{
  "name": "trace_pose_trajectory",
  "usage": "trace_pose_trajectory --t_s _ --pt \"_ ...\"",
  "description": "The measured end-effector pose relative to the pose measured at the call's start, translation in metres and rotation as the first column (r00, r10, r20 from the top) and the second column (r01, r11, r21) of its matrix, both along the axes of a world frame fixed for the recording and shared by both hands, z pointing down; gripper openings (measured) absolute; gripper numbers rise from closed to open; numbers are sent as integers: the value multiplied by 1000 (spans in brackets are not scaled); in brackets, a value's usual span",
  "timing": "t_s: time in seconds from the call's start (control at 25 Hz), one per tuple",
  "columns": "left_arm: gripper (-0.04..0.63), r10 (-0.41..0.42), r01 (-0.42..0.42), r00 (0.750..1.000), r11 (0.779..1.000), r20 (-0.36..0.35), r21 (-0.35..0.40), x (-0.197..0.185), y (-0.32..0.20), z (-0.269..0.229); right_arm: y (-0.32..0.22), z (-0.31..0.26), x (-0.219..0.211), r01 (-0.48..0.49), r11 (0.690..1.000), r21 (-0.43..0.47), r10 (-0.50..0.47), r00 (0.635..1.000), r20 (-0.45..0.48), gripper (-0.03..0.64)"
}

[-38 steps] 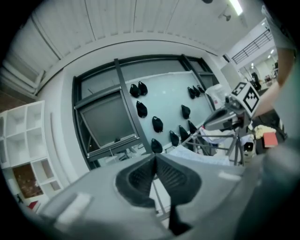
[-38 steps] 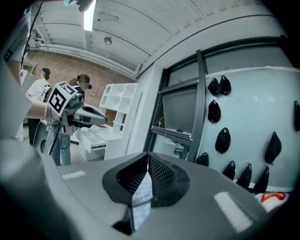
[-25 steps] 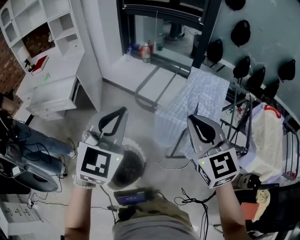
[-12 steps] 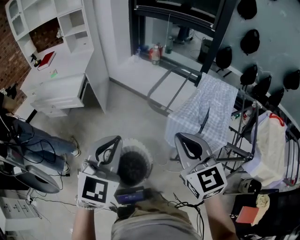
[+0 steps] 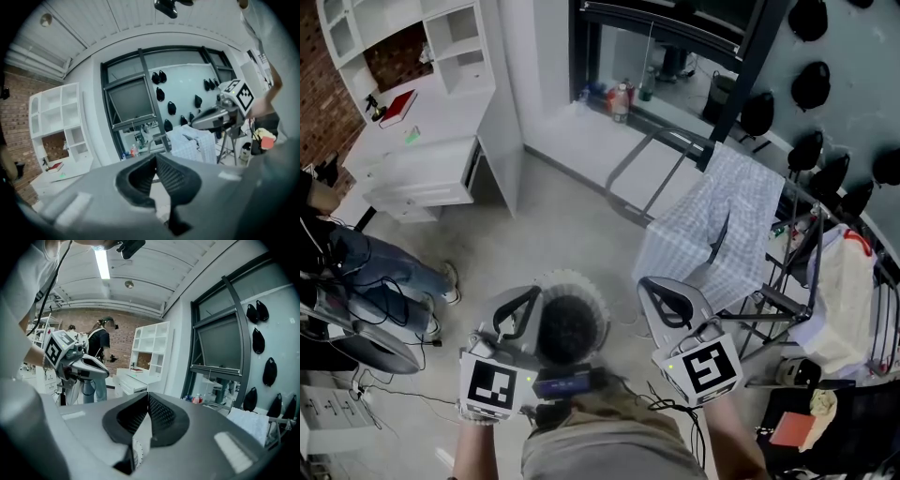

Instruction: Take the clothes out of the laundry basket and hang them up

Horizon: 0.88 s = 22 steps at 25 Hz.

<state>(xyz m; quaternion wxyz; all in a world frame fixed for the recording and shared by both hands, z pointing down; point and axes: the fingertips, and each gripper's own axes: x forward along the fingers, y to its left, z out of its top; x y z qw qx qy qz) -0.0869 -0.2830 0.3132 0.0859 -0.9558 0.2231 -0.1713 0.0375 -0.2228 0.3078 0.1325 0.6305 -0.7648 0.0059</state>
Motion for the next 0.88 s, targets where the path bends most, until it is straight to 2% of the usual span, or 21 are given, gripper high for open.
trace_pose_trajectory --t_s 0.24,0.68,0.88 --pt "-6 31 -31 999 999 -5 23 0 -2 0 -4 3 -8 16 1000 -7 -16 1000 12 6" --pt "-6 36 -38 999 998 -40 -41 16 -2 1 -9 6 -4 4 1000 -18 -4 1000 11 5" --pt "-6 62 -63 997 998 -39 -14 22 -4 -2 -12 5 -1 -2 1000 -17 2 1000 9 5"
